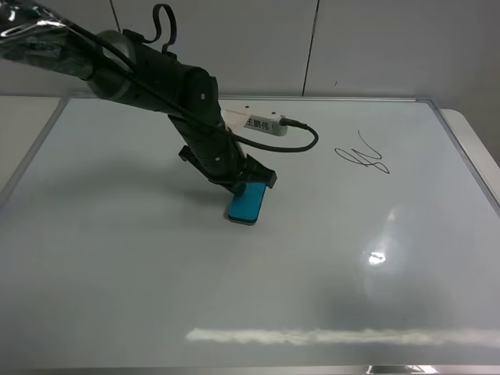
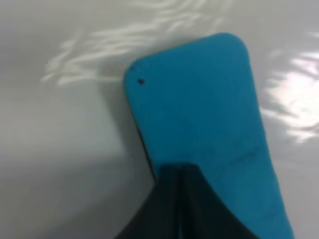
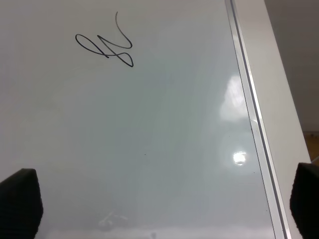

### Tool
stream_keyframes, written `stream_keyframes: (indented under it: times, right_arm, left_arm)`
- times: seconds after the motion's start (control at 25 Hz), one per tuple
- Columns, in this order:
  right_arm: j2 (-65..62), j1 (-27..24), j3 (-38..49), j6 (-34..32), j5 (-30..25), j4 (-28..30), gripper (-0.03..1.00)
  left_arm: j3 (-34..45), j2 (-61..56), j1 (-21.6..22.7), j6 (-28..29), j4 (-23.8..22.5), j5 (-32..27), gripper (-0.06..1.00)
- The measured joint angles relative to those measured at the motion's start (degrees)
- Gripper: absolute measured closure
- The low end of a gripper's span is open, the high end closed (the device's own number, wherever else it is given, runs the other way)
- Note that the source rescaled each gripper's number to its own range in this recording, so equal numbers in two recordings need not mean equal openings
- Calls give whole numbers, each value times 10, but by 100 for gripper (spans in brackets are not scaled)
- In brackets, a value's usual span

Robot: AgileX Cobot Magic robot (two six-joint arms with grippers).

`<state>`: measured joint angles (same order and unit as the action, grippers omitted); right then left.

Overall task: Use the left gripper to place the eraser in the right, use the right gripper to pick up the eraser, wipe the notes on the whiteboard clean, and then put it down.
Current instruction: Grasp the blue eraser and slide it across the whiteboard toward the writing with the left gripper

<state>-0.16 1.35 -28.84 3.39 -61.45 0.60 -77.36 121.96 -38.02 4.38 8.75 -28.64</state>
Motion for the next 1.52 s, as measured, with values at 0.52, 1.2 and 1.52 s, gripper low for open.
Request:
stream_keyframes:
  times: [0.52, 1.2, 1.52]
  right_arm:
    - [0, 0, 0, 0, 0, 0, -3]
    - [0, 0, 0, 0, 0, 0, -3]
    - [0, 0, 0, 0, 0, 0, -3]
  left_arm:
    - [-192, 108, -94, 59, 0, -64, 94]
    - [-438, 228, -142, 90, 3, -181, 94]
    - [-510, 244, -142, 95, -13, -270, 94]
